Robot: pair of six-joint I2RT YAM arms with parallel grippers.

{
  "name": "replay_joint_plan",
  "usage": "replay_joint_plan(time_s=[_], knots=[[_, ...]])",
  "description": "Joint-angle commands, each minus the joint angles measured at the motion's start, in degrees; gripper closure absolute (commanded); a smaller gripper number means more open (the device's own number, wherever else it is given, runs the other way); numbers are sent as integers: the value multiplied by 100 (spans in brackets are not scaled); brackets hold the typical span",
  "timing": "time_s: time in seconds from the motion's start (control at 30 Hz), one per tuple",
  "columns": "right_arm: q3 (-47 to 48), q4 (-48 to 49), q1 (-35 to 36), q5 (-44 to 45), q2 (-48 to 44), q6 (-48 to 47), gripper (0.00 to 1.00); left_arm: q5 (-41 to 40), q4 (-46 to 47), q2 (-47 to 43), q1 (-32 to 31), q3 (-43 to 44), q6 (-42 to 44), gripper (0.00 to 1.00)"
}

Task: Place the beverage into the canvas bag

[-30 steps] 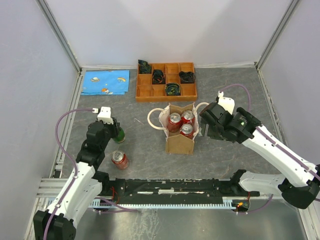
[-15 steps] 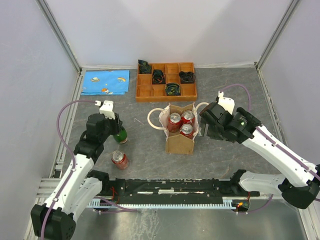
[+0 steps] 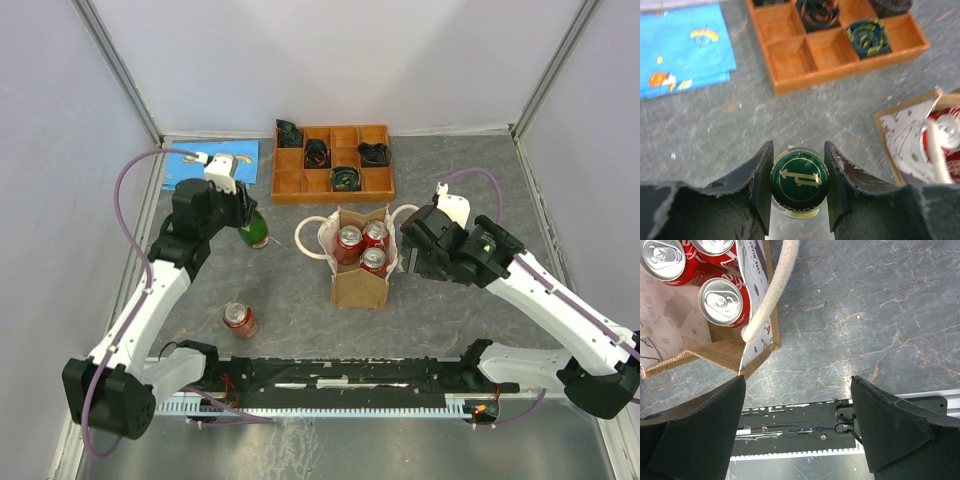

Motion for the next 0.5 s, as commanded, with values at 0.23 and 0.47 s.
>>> replay_joint_plan(time_s=[0.23,0.47], knots=[[-47,49,-3,104,-194,168,7,800,1759,1348,-673,2544,-466,97],[-203,44,-3,114,-328,285,7,845,1774,1733,-1758,3101,-590,97]])
